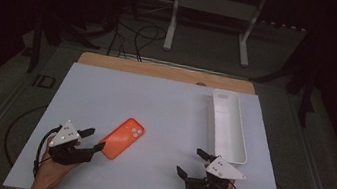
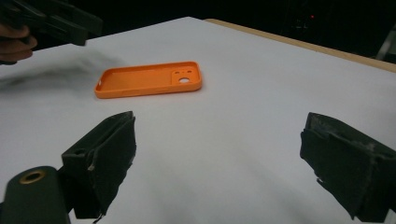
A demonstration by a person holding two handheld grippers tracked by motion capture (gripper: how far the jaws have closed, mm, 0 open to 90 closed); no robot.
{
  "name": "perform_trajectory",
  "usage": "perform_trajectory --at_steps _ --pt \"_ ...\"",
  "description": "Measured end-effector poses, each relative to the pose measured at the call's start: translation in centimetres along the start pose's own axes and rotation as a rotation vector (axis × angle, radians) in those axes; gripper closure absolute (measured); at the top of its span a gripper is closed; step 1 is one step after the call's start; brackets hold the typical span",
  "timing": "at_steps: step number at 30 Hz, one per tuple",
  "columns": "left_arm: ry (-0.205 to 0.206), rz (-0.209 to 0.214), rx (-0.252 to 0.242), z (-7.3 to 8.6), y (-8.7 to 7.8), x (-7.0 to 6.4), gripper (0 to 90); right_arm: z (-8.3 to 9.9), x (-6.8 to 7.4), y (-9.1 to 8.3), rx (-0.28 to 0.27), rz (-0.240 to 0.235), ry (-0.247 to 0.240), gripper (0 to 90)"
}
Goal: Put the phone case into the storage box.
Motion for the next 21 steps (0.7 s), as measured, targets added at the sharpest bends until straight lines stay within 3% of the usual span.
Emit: perform_trajectory --at_steps 2,3,4,7,12,21 --pt "-0.001 -0.008 -0.011 -0.12 -0.39 -0.11 23.2 -0.01 -0.02 -0.03 0.000 0.001 0.000 10.4" --pt "0.000 -0.013 -0.013 -0.19 -0.53 -0.15 14.5 -0.06 -0.08 -0.12 -0.004 0.001 -0.001 10.4" --pt "-0.002 -0.018 -0.011 -0.23 -0.60 -0.19 14.5 -0.06 -0.08 -0.12 -0.004 0.001 -0.001 10.4" --pt "-0.012 -0.048 0.011 -0.34 -0.55 -0.16 0.8 -0.08 -0.13 -0.20 -0.006 0.001 -0.001 10.3" --pt "-0.017 -0.067 0.019 -0.41 -0.52 -0.04 0.0 -0.13 -0.25 -0.30 -0.011 -0.001 -0.002 10.3" --pt "-0.010 -0.059 0.058 -0.41 -0.29 -0.03 0.0 -0.05 -0.31 -0.38 -0.009 0.006 0.006 10.3"
Point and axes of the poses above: each handheld gripper's, and its own axes: y roughly forward along the jaws, z roughly out of its underside, x roughly to its left, the point moved 8 cm from there along y, roughly forward along the jaws, and after that the axes turned 8 degrees about x, right-handed, at the moved point
